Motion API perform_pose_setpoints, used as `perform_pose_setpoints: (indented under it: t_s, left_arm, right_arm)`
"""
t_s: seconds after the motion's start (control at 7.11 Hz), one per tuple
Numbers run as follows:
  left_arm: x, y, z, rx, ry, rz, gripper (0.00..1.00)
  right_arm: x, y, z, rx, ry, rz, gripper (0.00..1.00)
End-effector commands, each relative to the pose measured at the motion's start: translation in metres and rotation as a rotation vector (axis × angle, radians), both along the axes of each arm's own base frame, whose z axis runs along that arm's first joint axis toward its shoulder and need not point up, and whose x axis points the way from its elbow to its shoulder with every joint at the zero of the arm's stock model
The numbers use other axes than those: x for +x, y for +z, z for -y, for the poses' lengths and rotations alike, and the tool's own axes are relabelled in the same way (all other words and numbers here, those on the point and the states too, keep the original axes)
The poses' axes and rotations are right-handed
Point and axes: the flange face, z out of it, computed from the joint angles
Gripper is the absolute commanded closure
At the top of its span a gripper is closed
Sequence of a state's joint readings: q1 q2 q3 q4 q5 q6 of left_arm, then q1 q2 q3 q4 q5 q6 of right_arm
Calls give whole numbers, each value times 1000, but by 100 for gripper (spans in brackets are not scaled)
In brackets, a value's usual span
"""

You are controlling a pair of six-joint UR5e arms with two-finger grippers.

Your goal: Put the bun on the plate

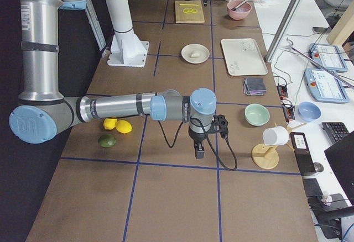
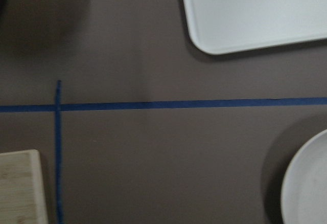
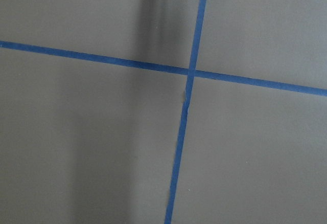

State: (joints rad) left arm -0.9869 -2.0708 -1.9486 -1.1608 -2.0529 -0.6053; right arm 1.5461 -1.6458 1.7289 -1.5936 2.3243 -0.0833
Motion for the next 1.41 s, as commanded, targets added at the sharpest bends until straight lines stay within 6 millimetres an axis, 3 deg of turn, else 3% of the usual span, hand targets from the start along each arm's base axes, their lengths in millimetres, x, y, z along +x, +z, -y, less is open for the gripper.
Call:
perform_pose_setpoints:
  t_s: [0.0,0.14,0.28,0.56,0.84,0.98,1.12,1.27]
  left_arm:
    - [-106,72,9,-25,61,6,1]
    - [-158,108,7,-41,68,-14,1]
    - [-197,144,0,-55,72,-13,1]
    - [-259,234,-11,-119,110,-69,1]
    - [-297,317,-3,-141,124,-129,0]
    - [-319,355,-32,-142,101,-132,0]
    - [-328,377,-53,-125,81,-134,0]
    - [-328,385,-59,-107,67,-132,0]
  right_arm:
    - [1,42,-2,-12,31,33,0]
    - [1,37,0,-47,79,38,0]
    - [0,34,2,-45,83,40,0]
    - [3,20,4,-35,93,67,0]
    - [6,17,4,-28,100,66,0]
    - [6,15,5,-21,99,63,0]
    - [6,13,4,-16,99,61,0]
    - [7,11,5,-9,99,55,0]
